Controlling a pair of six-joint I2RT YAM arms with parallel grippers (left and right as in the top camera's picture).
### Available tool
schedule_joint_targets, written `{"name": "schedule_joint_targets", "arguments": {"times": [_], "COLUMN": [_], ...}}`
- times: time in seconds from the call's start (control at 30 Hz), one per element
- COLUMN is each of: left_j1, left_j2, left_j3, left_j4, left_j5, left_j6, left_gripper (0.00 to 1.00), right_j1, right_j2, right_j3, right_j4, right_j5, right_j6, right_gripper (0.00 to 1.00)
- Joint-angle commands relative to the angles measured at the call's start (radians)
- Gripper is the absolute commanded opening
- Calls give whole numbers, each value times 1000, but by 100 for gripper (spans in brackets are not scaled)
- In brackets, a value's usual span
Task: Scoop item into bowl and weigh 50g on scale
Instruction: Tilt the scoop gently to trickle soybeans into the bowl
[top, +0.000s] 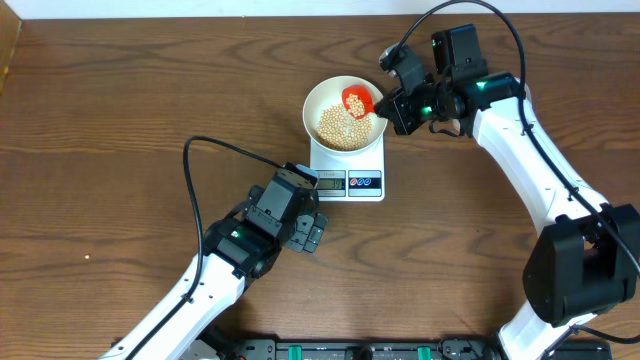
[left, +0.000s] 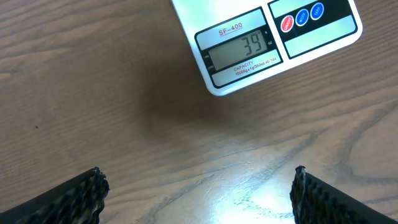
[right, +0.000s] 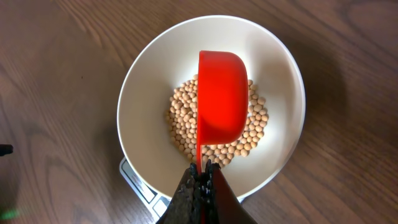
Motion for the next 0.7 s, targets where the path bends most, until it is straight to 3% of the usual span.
{"name": "schedule_joint_targets", "arguments": {"times": [0.0,0.43,0.67], "left_j1": [-3,-3,-3], "left_j2": [6,6,6], "left_j3": [-5,-5,-5], "left_j4": [1,1,1], "left_j5": [-3,-3,-3], "left_j6": [14,14,14], "left_gripper": [96,96,96], "right_j1": [3,3,3], "right_j2": [-16,-16,-16], "right_j3": [4,4,4], "right_j4": [3,8,9], "right_j5": [-18,-17,-16], "right_j6": [13,11,-84], "right_gripper": [1,1,1]}}
